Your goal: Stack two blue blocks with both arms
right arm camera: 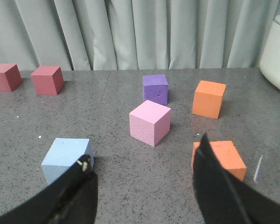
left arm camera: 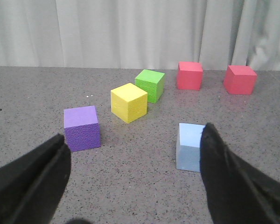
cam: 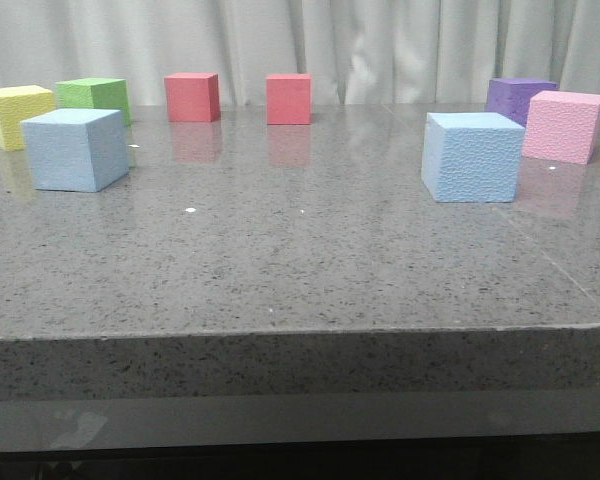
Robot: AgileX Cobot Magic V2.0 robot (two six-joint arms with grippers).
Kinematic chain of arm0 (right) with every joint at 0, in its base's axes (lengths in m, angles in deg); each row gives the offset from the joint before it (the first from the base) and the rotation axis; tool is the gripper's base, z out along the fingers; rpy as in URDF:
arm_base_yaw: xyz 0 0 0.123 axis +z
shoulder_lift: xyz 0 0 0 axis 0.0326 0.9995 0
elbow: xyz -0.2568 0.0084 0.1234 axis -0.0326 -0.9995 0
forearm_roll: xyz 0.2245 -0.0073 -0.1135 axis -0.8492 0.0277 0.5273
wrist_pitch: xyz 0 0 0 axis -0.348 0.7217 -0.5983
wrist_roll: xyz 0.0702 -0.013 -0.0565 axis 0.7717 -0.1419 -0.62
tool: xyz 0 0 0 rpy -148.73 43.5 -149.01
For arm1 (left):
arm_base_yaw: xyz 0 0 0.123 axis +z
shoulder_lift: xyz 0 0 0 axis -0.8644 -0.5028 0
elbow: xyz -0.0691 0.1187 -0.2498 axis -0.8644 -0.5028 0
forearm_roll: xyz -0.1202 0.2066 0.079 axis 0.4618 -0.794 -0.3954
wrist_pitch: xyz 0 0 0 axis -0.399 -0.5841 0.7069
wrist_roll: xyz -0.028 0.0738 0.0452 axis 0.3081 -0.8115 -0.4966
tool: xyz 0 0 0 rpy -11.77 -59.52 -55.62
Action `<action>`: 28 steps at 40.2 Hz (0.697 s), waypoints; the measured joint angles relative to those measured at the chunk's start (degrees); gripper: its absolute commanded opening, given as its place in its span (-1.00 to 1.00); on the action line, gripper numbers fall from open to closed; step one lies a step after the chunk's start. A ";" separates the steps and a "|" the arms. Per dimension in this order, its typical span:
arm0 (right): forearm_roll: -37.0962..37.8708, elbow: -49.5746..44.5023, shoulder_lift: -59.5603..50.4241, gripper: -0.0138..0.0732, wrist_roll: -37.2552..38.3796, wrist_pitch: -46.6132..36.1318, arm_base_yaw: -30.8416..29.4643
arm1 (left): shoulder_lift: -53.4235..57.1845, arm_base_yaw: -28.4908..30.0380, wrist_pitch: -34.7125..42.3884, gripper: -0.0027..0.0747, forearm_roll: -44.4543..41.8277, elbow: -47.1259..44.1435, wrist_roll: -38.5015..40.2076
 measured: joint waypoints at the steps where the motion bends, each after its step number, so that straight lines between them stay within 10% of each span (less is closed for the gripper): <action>1: 0.00 0.00 0.00 0.40 0.00 0.00 0.00 | 0.00 0.00 0.00 0.54 0.00 0.00 0.00; 20: 0.52 0.00 1.25 0.50 0.00 0.00 0.00 | 0.00 0.00 0.00 0.54 0.05 0.00 0.00; 28: 0.46 3.36 4.76 0.85 0.00 5.17 0.00 | 0.00 0.00 0.00 0.53 0.05 0.00 0.00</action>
